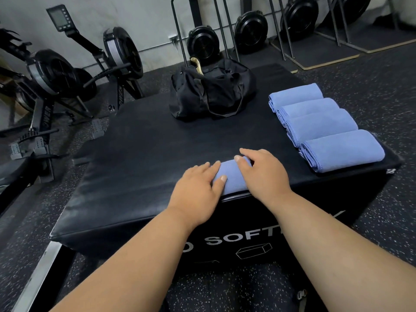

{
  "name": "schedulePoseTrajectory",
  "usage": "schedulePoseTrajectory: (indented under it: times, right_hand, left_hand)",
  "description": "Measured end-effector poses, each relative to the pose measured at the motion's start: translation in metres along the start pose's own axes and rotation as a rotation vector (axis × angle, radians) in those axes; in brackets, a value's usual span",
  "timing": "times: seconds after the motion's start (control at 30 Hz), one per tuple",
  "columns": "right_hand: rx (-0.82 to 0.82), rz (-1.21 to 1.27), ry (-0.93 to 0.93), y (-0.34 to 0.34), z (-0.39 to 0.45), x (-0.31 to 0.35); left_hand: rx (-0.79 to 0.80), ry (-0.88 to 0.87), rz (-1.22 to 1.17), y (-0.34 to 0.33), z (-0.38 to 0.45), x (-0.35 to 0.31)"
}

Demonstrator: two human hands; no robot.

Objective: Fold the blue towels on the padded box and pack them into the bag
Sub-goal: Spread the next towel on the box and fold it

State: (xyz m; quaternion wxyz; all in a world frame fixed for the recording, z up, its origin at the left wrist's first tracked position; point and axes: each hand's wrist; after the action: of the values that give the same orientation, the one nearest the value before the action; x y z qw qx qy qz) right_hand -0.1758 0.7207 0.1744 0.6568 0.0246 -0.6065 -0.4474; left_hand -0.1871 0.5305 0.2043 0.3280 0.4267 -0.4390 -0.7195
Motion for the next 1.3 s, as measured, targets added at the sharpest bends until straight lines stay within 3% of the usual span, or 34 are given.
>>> schedulePoseTrajectory:
  times: [0.17,0.27,0.47,0.7,0.9,1.1,1.2,1.3]
  right_hand:
    - [0.090,-0.084,0.322,0.000,-0.014,-0.007]
    - [0.146,-0.213,0.293,0.002,-0.016,-0.011]
    - [0.155,-0.292,0.315,0.003,-0.016,-0.009]
    - [0.145,-0.289,0.339,0.006,-0.015,-0.017]
    - [0.148,-0.159,0.271,0.015,-0.012,-0.019]
    - [0.167,-0.034,0.175,0.033,-0.011,-0.027]
    - [0.185,0.079,0.048,0.041,-0.011,-0.027]
    - [0.196,0.355,-0.198,0.055,-0.007,-0.017]
  left_hand:
    - [0.120,0.052,0.014,-0.012,-0.002,0.009]
    - [0.164,0.142,-0.052,-0.008,0.004,0.012]
    - [0.154,0.161,0.008,-0.002,0.009,0.017]
    - [0.241,0.524,-0.104,0.024,0.030,0.022]
    - [0.297,0.671,-0.242,0.036,0.034,0.007]
    - [0.133,0.747,-0.605,0.034,0.026,-0.012]
    - [0.072,0.761,-0.821,0.034,0.025,-0.024]
    - [0.005,0.682,-0.919,0.037,0.030,-0.030]
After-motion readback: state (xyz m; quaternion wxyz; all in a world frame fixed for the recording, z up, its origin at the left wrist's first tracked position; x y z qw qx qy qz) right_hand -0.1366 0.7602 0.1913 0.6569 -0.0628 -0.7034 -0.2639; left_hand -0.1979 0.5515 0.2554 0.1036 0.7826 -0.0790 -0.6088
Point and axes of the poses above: each hand's wrist, its own z-axis towards the middle knuckle, its own y-axis out of the back of the hand, x = y × z, and after that the axes turned 12 degrees about -x, right-handed
